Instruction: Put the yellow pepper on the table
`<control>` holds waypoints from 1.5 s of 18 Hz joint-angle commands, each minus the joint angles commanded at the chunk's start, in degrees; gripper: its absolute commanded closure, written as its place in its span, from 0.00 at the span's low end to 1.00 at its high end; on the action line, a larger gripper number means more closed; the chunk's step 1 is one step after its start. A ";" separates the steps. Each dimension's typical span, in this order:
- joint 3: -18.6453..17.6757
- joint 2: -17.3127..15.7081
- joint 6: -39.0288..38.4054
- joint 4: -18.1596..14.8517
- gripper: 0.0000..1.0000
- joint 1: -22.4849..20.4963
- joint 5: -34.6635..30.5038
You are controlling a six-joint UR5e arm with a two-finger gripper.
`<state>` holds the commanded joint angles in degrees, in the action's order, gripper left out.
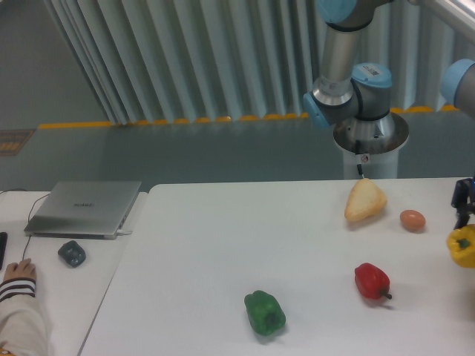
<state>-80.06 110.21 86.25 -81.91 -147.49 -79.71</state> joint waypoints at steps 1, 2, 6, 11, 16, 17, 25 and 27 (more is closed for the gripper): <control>-1.57 0.17 -1.51 0.09 0.44 0.53 0.00; -2.63 0.09 -1.70 0.26 0.44 0.62 0.00; -5.97 -0.09 -3.01 1.14 0.44 2.29 -0.96; -8.35 0.96 -7.50 5.71 0.43 5.02 -6.42; -8.18 2.11 -9.09 6.24 0.34 5.55 -6.42; -8.18 2.20 -9.09 6.68 0.29 5.55 -6.42; -8.18 2.20 -8.47 7.21 0.00 5.55 -6.51; -8.01 2.11 -8.47 7.56 0.00 5.55 -6.60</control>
<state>-88.07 112.32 77.78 -74.36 -141.94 -86.31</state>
